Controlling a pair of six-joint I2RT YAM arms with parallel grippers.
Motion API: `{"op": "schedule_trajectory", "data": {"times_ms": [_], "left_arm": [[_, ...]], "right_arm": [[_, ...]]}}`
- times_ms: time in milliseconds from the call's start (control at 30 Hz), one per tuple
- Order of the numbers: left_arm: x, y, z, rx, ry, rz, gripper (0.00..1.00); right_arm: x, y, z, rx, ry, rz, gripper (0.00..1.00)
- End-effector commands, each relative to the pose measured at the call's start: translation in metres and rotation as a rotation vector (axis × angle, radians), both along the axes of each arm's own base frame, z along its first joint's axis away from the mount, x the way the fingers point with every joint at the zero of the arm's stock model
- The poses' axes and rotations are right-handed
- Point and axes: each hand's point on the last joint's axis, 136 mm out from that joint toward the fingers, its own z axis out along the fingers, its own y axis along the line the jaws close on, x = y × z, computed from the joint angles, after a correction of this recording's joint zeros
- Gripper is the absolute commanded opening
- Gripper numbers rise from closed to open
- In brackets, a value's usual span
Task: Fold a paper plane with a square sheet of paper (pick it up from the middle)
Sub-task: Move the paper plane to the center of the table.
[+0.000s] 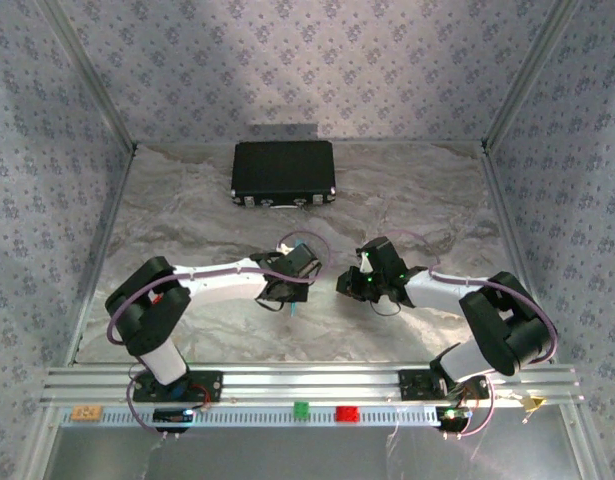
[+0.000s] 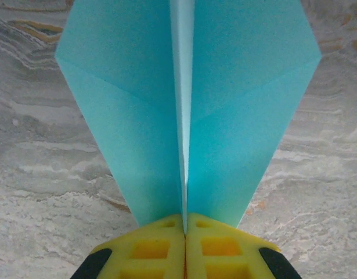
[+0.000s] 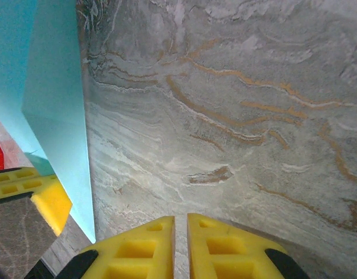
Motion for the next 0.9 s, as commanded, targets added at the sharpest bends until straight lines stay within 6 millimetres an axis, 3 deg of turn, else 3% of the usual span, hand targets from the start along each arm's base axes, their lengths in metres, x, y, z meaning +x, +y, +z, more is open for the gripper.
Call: {"op": "schedule_trajectory", "data": {"times_ms": [0,867], "left_arm": [[0.0001,-0.0079,0.0017,-0.001,0.007,-0.027,0.08],[0.0005,-0.007,-0.0027,0.021,0.01,-0.044,0.16]], "right_arm": [[0.0048,0.0048,0.0101,0.006,-0.027,0.011,0.15],[0.0051,0.0043,0.0093,0.004,-0.025,0.008,0.15]]}}
